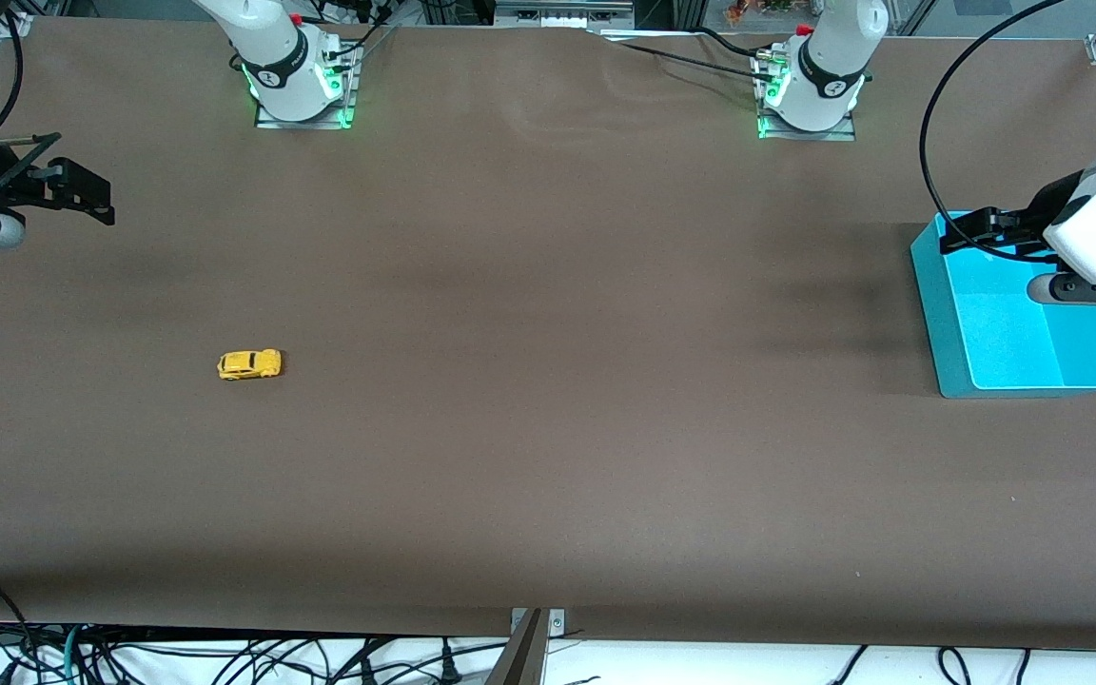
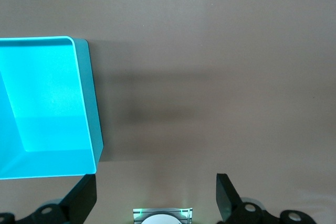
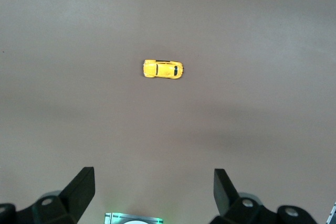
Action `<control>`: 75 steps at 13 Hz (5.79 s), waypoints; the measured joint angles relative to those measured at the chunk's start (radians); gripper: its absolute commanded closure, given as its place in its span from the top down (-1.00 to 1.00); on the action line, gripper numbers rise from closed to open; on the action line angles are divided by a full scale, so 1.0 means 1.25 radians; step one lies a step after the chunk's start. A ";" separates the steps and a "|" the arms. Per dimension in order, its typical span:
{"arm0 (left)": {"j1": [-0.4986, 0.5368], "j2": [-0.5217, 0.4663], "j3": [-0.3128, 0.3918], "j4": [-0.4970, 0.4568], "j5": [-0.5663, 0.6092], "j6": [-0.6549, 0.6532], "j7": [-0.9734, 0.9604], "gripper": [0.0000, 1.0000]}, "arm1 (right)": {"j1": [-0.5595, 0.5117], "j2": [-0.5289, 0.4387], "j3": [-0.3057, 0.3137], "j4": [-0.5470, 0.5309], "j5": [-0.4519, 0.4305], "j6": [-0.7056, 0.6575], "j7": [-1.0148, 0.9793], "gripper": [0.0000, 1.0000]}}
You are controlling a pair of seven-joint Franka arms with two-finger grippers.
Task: Wind and store yellow beetle car
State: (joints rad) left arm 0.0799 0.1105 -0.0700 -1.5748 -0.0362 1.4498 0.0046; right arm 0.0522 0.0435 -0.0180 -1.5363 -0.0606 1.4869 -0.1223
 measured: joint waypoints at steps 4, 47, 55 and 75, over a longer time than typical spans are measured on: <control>0.000 0.000 -0.001 0.000 0.000 0.000 0.000 1.00 | -0.002 0.000 -0.010 0.005 0.009 0.004 -0.001 1.00; -0.003 0.012 -0.004 0.023 0.000 0.003 -0.001 1.00 | 0.000 0.022 0.000 -0.029 0.016 0.091 -0.001 1.00; -0.001 0.013 -0.001 0.024 0.000 0.003 -0.001 1.00 | 0.000 0.126 0.001 -0.214 0.050 0.375 -0.319 1.00; -0.038 0.036 -0.011 0.024 0.000 -0.005 0.339 1.00 | -0.049 0.311 0.019 -0.465 0.056 0.871 -1.225 0.25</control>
State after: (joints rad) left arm 0.0321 0.1555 -0.0832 -1.5447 -0.0362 1.4440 0.4278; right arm -0.0085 0.4326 0.0056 -2.1180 0.0091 2.5762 -1.6534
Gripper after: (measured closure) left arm 0.000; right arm 0.154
